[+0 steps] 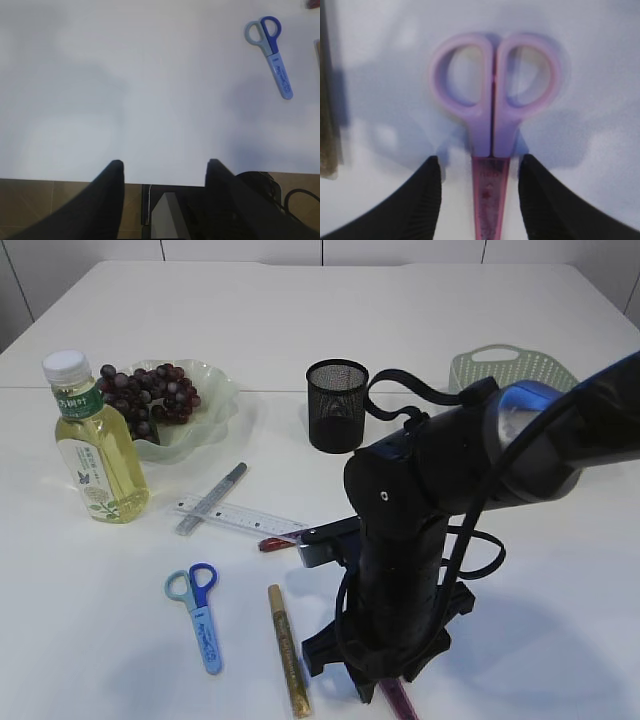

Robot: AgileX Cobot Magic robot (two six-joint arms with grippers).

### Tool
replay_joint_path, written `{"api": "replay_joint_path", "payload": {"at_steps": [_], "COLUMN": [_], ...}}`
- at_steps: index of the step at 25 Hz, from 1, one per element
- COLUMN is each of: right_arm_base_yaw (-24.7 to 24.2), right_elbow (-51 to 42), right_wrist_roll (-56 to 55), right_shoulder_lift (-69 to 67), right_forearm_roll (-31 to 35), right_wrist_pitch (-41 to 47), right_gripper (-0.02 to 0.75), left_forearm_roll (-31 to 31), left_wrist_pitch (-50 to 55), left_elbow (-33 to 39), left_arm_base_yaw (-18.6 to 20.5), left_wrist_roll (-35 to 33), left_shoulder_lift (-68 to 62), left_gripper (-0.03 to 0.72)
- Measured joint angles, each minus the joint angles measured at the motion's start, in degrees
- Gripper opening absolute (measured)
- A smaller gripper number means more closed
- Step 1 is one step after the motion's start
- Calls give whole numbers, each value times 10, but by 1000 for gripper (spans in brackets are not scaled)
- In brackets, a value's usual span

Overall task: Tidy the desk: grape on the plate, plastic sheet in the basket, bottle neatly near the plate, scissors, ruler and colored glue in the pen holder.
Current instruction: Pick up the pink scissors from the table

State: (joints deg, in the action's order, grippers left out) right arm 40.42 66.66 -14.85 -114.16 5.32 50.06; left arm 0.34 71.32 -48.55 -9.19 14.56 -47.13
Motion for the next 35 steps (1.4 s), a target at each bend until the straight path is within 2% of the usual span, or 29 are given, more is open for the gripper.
{"api": "replay_joint_path", "payload": {"at_steps": [32, 35], "right_arm_base_yaw": [0, 0], "right_elbow": [0, 0], "right_wrist_roll": [-1, -1], "right_shoulder_lift": [-6, -6], "right_forearm_roll": [0, 0], "right_wrist_pitch": [21, 21], "right_gripper": [405, 375], "left_forearm_roll": [2, 4], "left_wrist_pitch": [0, 0], "left_elbow": [0, 0], "left_arm_base_yaw": [0, 0], "left_wrist_roll": [0, 0], "left_shoulder_lift": [0, 0], "left_gripper": [379, 379]}}
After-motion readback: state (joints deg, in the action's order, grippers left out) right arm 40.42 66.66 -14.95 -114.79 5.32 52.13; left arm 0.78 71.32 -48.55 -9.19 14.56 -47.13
